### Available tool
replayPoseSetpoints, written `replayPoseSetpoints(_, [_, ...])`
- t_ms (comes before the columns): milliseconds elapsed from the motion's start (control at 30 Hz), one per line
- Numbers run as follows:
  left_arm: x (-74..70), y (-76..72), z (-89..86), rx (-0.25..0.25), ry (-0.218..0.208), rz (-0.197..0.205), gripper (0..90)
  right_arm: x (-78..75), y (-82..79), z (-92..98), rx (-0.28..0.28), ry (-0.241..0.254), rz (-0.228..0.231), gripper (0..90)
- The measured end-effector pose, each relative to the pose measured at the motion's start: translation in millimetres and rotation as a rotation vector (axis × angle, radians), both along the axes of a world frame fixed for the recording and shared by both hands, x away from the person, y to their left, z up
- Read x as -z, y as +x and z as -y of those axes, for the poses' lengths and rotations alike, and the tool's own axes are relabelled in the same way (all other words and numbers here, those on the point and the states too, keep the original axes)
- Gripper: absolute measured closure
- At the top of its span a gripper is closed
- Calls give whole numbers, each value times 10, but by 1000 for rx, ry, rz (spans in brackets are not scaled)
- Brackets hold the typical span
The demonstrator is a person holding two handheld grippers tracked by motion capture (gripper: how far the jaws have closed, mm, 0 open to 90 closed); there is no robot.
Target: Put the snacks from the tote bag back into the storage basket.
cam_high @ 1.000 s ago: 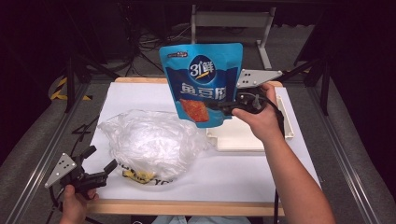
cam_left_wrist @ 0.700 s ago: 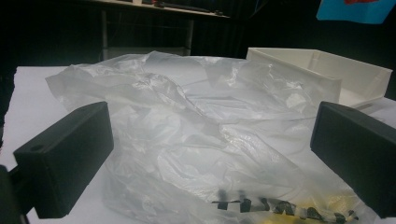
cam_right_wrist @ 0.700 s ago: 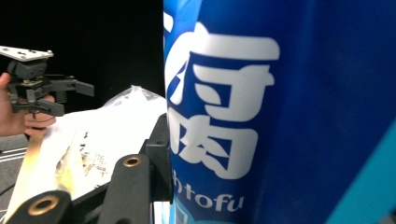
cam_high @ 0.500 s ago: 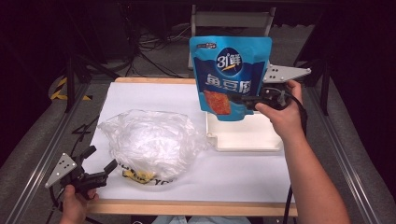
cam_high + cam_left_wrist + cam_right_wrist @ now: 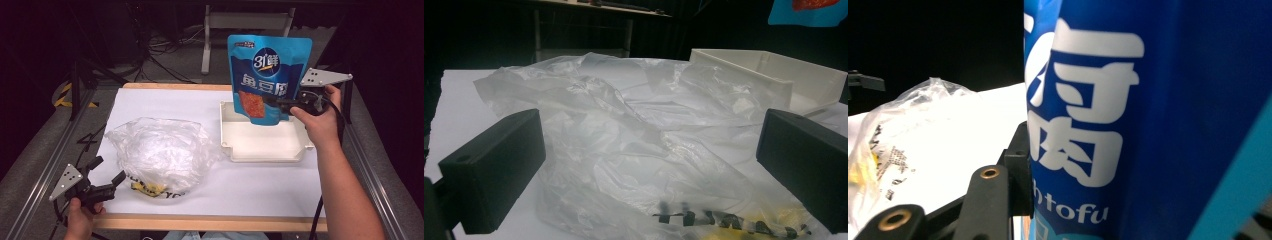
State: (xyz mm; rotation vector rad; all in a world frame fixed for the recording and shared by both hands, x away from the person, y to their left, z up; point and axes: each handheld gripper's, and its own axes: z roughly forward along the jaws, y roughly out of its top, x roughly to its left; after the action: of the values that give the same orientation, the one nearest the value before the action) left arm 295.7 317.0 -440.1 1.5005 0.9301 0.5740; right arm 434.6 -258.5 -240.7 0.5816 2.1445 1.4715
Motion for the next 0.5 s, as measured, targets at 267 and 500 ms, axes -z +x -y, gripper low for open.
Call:
replayPoseSetpoints(267, [1, 1, -3, -1, 0, 0, 2, 155, 94, 92, 15, 2, -12, 548])
replayPoseSetpoints(500, [2, 0, -3, -4, -4, 3, 2, 325, 147, 118, 37, 0, -27, 554])
